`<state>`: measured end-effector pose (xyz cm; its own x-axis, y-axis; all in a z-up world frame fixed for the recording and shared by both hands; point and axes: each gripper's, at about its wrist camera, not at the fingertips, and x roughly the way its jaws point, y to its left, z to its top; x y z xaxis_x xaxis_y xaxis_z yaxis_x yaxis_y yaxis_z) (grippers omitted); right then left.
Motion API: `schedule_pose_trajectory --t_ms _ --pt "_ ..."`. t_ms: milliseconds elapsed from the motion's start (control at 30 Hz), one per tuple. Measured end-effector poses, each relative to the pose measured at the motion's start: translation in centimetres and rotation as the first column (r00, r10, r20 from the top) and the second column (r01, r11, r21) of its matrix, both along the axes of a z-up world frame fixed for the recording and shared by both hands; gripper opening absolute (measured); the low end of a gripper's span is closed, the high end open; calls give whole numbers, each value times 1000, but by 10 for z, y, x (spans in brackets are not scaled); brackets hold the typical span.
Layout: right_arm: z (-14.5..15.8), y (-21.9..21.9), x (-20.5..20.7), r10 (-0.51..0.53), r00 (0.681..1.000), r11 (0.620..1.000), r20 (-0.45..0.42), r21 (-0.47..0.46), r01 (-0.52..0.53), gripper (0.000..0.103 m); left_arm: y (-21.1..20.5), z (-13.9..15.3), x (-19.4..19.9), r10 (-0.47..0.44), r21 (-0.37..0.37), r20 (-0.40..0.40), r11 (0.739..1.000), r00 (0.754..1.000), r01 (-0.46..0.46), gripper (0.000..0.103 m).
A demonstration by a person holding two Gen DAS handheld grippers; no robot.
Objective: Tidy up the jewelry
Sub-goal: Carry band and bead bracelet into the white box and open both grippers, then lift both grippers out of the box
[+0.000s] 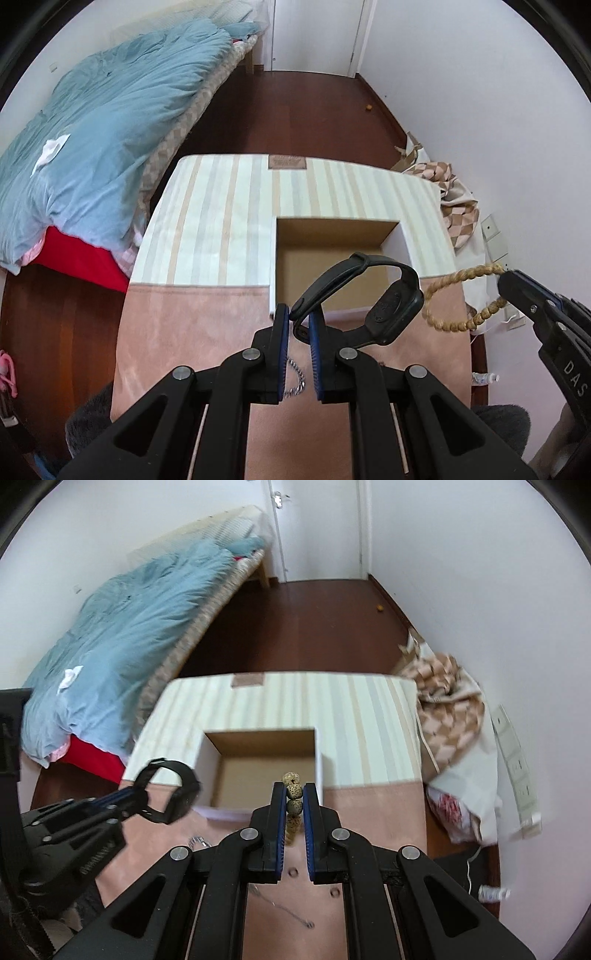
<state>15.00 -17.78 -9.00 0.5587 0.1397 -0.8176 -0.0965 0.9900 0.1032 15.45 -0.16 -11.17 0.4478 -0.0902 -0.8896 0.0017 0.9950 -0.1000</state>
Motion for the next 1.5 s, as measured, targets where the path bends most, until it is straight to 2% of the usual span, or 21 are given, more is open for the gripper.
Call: schedule_pose_trajectory --t_ms 200,467,567,700,767,800,833,867,900,933,1000,1033,1067,1133,1300,1500 --pt "-3 18 40 31 999 999 -5 -16 -31 9 4 -2 35 -5 -17 -16 1000 1000 4 8" --pt "-50 23 94 29 990 998 -135 52 -22 9 6 -40 84 -24 -64 -107 998 994 17 8" --pt "-64 24 105 35 986 998 -162 58 -26 9 5 -52 98 -31 -70 -138 997 990 21 11" --pt "-85 23 122 62 967 994 -247 102 -37 10 4 -61 114 -44 -90 -182 996 982 28 19" --pt "-93 19 127 54 958 993 -282 112 -23 11 4 -59 117 -36 -70 -174 997 984 24 39" --pt "-95 17 126 47 956 994 -289 111 -15 14 6 -56 118 -28 -64 -166 998 986 17 62" --pt "-96 14 126 36 955 995 -293 101 -6 25 8 -54 119 -21 -66 -157 998 987 10 75" --pt "-96 12 124 32 956 995 -293 100 -3 39 10 -50 118 -13 -61 -143 998 990 4 77" --pt "-95 9 122 29 957 995 -288 101 0 44 13 -47 118 -4 -45 -141 999 990 -3 79" --pt "-95 6 119 21 958 996 -285 86 4 53 16 -47 118 7 -33 -141 999 990 -12 83" --pt "-93 4 113 10 961 998 -277 57 6 60 21 -44 113 29 8 -125 1000 992 -28 94" --pt "-93 4 109 0 964 1000 -266 11 3 68 24 -44 112 40 26 -119 999 992 -37 99" --pt "-92 3 105 -9 966 1000 -258 -30 1 83 27 -44 107 54 48 -109 998 993 -49 100" --pt "-94 5 97 -23 970 995 -242 -96 0 99 30 -45 98 72 81 -89 995 993 -65 101" --pt "-104 9 78 -36 973 985 -227 -171 -3 99 29 -52 71 92 158 -34 984 995 -86 103" --pt "-104 11 60 -39 976 985 -212 -175 1 100 25 -57 54 99 155 -41 984 994 -91 103"
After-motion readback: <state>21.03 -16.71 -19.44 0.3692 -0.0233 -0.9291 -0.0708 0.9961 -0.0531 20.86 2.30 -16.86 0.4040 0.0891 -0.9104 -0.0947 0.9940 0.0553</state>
